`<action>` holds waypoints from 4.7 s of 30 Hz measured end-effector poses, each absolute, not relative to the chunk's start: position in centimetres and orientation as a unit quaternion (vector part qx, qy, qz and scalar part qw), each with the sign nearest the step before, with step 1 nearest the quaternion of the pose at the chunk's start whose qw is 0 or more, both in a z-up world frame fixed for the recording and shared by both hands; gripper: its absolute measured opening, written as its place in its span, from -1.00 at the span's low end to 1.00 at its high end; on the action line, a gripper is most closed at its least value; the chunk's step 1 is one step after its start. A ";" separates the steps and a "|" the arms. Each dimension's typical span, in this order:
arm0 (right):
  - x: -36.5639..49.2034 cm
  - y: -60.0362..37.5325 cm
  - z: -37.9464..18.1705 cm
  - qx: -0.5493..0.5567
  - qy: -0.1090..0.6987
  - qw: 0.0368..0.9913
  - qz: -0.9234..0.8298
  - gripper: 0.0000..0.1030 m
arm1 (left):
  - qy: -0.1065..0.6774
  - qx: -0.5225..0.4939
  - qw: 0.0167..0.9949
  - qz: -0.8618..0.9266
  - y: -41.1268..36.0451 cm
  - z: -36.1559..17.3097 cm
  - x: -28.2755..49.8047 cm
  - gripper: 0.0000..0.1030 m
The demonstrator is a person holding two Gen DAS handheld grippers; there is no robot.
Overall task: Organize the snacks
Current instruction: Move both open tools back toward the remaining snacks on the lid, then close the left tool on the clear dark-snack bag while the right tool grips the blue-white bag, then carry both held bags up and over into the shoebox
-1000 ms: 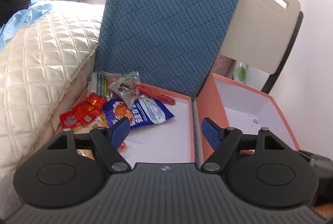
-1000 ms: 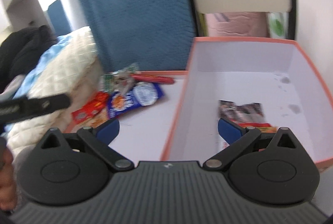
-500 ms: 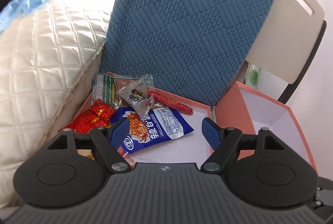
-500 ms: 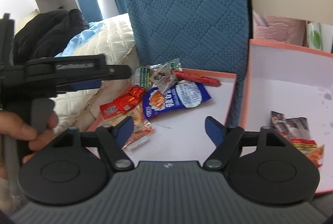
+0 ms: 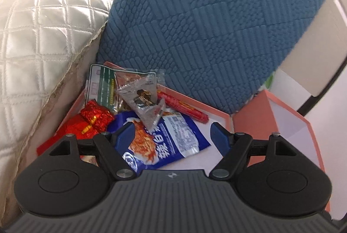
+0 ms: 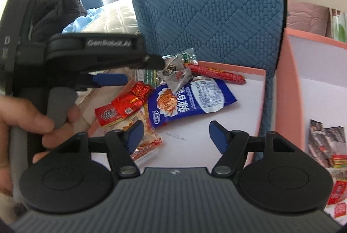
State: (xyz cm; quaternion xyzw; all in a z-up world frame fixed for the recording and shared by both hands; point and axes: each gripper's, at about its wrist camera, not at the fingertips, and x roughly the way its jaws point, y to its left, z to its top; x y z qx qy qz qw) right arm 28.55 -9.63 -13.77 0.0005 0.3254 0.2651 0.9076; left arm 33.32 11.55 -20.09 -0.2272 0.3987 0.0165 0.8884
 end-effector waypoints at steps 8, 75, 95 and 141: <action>31.8 -8.8 -15.4 0.041 0.357 0.894 0.267 0.35 | 0.419 -0.235 0.877 0.015 12.7 -22.4 36.2 0.55; 43.8 -8.6 -21.0 0.256 0.467 0.806 0.258 -0.62 | 0.476 -0.400 0.783 0.000 18.0 -30.4 44.4 0.01; 39.3 -8.6 -17.4 0.092 0.404 0.880 0.231 -0.71 | 0.487 -0.330 0.809 -0.008 15.4 -27.6 41.3 -0.08; 26.2 -15.3 -8.7 0.000 0.293 0.939 0.182 -0.72 | 0.409 -0.212 0.886 -0.048 9.4 -13.2 27.9 -0.08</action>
